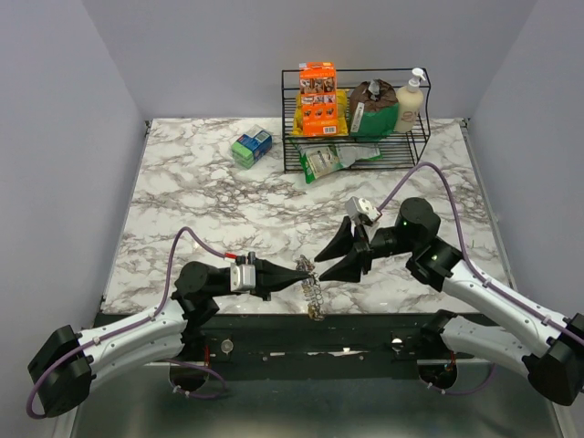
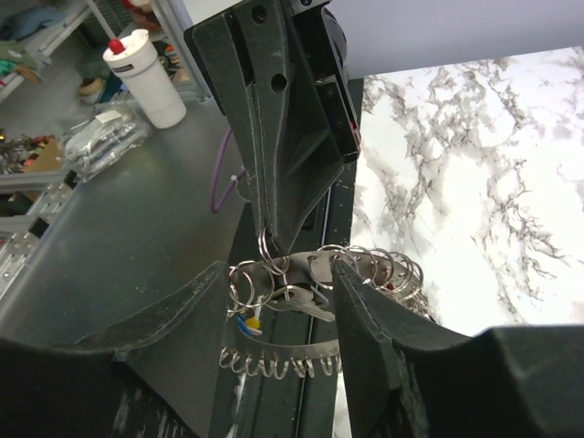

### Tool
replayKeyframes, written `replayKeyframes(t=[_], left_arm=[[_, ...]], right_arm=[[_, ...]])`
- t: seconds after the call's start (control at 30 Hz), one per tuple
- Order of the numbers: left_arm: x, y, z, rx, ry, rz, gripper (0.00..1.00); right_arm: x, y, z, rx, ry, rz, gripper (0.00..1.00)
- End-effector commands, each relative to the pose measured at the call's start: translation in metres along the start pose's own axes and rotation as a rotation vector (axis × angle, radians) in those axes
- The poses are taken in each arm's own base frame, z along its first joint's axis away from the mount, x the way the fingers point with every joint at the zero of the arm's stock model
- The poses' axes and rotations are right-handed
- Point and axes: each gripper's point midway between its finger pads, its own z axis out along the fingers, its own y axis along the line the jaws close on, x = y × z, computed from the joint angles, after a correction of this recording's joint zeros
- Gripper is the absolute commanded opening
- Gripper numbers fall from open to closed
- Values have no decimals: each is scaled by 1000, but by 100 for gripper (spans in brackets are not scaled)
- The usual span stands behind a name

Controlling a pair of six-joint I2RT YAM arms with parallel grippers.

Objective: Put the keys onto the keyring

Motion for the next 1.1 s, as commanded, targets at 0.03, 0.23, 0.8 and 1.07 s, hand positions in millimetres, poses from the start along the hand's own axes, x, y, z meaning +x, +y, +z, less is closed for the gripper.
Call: replayKeyframes(t=[0.03, 0.23, 0.8, 1.07], left_arm=[[-28, 1, 5, 13, -87, 59, 0], [-28, 1, 6, 15, -88, 57, 0], [-29, 0, 6, 17, -92, 49, 0], [-24, 0, 6, 16, -69, 42, 0]], right_arm=[[-7, 8, 6, -61, -11, -5, 54], [-4, 8, 7, -65, -7, 1, 52], [3, 5, 12, -82, 10, 50, 12], [1, 2, 13, -63, 5, 54, 1]])
